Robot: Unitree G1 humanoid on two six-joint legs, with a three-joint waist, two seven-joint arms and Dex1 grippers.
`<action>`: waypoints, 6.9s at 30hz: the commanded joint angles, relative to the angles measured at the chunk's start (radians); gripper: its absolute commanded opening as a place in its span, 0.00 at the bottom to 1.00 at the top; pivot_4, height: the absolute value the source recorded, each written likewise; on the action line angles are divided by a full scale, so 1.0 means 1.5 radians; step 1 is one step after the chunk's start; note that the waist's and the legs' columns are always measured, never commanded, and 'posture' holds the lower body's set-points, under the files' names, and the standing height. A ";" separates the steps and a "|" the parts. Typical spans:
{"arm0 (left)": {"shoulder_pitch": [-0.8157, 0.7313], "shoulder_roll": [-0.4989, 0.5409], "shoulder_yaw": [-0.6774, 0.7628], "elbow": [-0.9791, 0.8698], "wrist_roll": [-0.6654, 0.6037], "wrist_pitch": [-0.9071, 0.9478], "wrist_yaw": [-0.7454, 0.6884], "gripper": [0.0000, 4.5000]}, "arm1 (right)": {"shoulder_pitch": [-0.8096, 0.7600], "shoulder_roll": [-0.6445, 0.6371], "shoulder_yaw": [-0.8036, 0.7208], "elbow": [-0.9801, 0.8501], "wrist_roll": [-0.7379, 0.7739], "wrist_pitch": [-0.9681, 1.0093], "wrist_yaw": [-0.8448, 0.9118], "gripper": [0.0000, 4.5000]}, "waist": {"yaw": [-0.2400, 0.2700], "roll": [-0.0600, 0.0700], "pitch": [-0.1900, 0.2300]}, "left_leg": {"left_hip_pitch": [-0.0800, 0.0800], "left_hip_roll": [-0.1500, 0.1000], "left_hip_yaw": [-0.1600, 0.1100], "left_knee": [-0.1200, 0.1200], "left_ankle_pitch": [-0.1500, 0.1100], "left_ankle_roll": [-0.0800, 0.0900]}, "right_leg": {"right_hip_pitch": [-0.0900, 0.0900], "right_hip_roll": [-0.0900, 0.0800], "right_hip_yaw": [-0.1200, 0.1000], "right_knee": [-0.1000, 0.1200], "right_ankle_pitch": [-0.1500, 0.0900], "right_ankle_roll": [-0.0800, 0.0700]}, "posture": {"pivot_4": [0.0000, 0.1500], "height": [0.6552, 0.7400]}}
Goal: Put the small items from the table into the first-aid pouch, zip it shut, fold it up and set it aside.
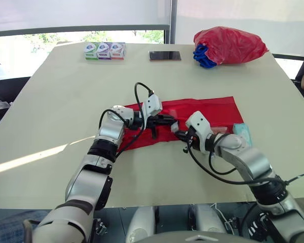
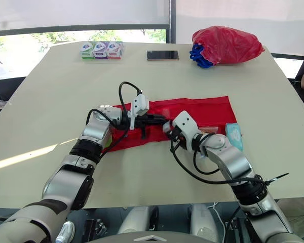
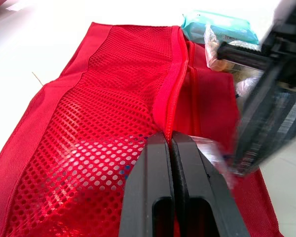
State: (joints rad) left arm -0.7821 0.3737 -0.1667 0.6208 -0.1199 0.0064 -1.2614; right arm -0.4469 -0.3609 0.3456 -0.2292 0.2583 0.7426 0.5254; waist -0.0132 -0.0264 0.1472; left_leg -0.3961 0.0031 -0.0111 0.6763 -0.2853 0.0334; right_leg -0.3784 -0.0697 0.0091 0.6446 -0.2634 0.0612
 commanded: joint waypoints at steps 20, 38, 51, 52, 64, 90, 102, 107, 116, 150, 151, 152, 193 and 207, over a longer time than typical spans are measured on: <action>0.004 -0.001 -0.001 -0.020 0.003 -0.027 0.010 0.00 | 0.027 0.033 -0.053 -0.046 -0.035 -0.112 0.046 0.02 | 0.000 0.000 0.000 | -0.001 0.000 0.000 0.000 0.001 -0.002 | 0.000 0.000 0.000 -0.001 0.000 0.000 | 1.00 1.00; -0.017 -0.001 -0.006 0.066 0.041 -0.125 0.036 0.00 | 0.694 -0.130 -0.675 -0.317 0.258 -0.291 0.296 0.27 | 0.007 0.001 0.000 | 0.001 0.000 0.000 -0.001 0.000 0.001 | 0.002 0.000 0.000 -0.001 0.000 0.001 | 1.00 1.00; -0.064 -0.012 0.004 0.174 0.057 -0.181 0.055 0.00 | 0.906 -0.107 -0.948 -0.284 0.407 -0.354 0.406 0.99 | 0.012 0.001 -0.001 | 0.002 0.002 0.001 -0.002 -0.001 0.001 | 0.002 0.000 0.001 -0.002 0.000 0.001 | 1.00 1.00; -0.065 -0.015 0.004 0.175 0.055 -0.180 0.053 0.00 | 0.904 -0.118 -0.957 -0.282 0.421 -0.347 0.400 0.99 | 0.012 0.001 -0.001 | 0.002 0.002 0.001 -0.002 -0.001 0.001 | 0.002 0.000 0.001 -0.002 0.000 0.001 | 1.00 1.00; -0.062 -0.042 0.000 0.150 0.065 -0.177 0.079 0.00 | 0.782 -0.148 -0.658 -0.384 0.264 -0.299 0.229 0.99 | 0.019 0.001 -0.001 | 0.001 0.001 0.001 -0.002 -0.001 0.001 | 0.001 -0.001 0.001 -0.002 0.000 0.001 | 1.00 1.00; 0.012 -0.055 -0.015 0.025 0.066 -0.126 0.110 0.00 | 0.465 -0.114 -0.189 -0.246 -0.020 -0.187 0.015 0.01 | 0.018 0.000 -0.002 | 0.001 0.000 0.000 -0.001 0.000 0.001 | 0.001 0.000 0.000 -0.001 0.000 0.001 | 1.00 1.00; 0.029 -0.053 -0.019 -0.006 0.065 -0.109 0.108 0.00 | 0.390 -0.086 -0.193 -0.272 0.041 -0.119 0.009 0.01 | 0.017 0.001 -0.002 | 0.001 0.000 0.000 -0.001 0.000 0.001 | 0.001 0.000 0.000 -0.001 0.000 0.001 | 1.00 1.00; 0.027 -0.051 -0.020 -0.004 0.065 -0.111 0.106 0.00 | 0.322 -0.079 -0.163 -0.244 0.044 -0.085 0.012 0.01 | 0.017 0.001 -0.002 | 0.001 0.000 0.000 -0.001 0.000 0.001 | 0.001 0.000 0.000 -0.001 0.000 0.001 | 1.00 1.00; 0.022 -0.050 -0.021 0.005 0.069 -0.116 0.106 0.00 | 0.280 -0.085 -0.136 -0.261 0.037 -0.080 0.012 0.01 | 0.017 0.001 -0.002 | 0.001 0.000 0.000 -0.001 0.000 0.001 | 0.001 0.000 0.000 -0.001 0.000 0.001 | 1.00 1.00; 0.017 -0.046 -0.022 0.016 0.069 -0.121 0.092 0.00 | 0.419 -0.102 -0.194 -0.321 0.039 -0.016 -0.077 0.51 | 0.017 0.001 -0.002 | 0.001 0.000 0.000 0.000 0.000 0.001 | 0.001 0.000 0.001 -0.001 0.000 0.001 | 1.00 1.00; 0.017 -0.046 -0.023 0.017 0.069 -0.122 0.091 0.00 | 0.421 -0.101 -0.195 -0.323 0.039 -0.017 -0.076 0.41 | 0.017 0.001 -0.002 | 0.001 0.000 0.000 0.000 0.000 0.001 | 0.001 0.000 0.001 -0.001 0.000 0.001 | 1.00 1.00; 0.017 -0.046 -0.024 0.017 0.070 -0.123 0.090 0.00 | 0.422 -0.100 -0.196 -0.325 0.040 -0.017 -0.076 0.28 | 0.017 0.001 -0.002 | 0.001 0.000 0.000 0.000 0.000 0.001 | 0.001 0.000 0.001 -0.001 0.000 0.001 | 1.00 1.00; 0.030 -0.069 -0.032 -0.003 0.065 -0.135 0.082 0.00 | 0.081 0.104 -0.130 -0.029 -0.033 0.030 -0.212 0.00 | 0.014 0.001 -0.002 | 0.001 0.000 0.000 0.000 0.001 -0.002 | 0.001 0.000 0.000 0.000 0.000 0.000 | 1.00 1.00; 0.024 -0.073 -0.035 0.005 0.068 -0.142 0.076 0.00 | 0.005 0.175 -0.112 0.091 -0.088 -0.066 -0.213 0.00 | 0.004 0.001 -0.002 | 0.001 0.000 0.000 -0.001 0.001 -0.002 | 0.000 0.000 0.000 0.000 0.000 0.000 | 1.00 1.00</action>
State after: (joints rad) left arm -0.7371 0.2778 -0.2025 0.6520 -0.0042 -0.1865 -1.1338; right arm -0.4134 -0.1120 0.1712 -0.0856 0.1371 0.6904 0.2096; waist -0.0072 -0.0246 0.1440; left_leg -0.3950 0.0024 -0.0106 0.6754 -0.2832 0.0298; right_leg -0.3777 -0.0697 0.0098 0.6444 -0.2630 0.0619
